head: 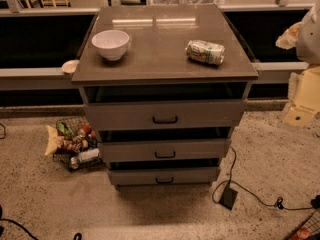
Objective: Open bottom drawer
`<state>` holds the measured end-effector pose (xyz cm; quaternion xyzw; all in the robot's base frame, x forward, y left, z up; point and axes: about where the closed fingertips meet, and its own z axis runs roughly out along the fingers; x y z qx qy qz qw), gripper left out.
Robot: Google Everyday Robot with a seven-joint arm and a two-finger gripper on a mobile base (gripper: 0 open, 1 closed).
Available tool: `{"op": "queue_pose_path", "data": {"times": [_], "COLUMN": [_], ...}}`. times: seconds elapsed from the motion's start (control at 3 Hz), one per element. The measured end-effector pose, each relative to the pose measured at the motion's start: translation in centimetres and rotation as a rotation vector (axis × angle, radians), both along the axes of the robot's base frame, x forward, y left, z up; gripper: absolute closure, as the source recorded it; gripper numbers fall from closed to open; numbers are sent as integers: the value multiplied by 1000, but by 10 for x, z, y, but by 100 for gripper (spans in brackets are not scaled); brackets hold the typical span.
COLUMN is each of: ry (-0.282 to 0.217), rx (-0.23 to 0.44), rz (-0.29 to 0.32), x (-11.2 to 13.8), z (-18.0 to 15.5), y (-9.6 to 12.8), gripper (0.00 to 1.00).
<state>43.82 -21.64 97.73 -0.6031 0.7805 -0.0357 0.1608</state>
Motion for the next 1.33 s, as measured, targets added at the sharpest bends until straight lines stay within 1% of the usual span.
{"op": "queue_pose_path", "data": {"times": [0.33, 0.67, 1.0, 1.33], "ry": [0, 6, 1, 30], "rx": [0, 30, 82, 171], "rz": [0, 36, 137, 216], "x": [0, 2, -4, -15], "z": [0, -13, -54, -127], "y": [0, 3, 25, 52], "gripper": [0, 0, 0, 0]}}
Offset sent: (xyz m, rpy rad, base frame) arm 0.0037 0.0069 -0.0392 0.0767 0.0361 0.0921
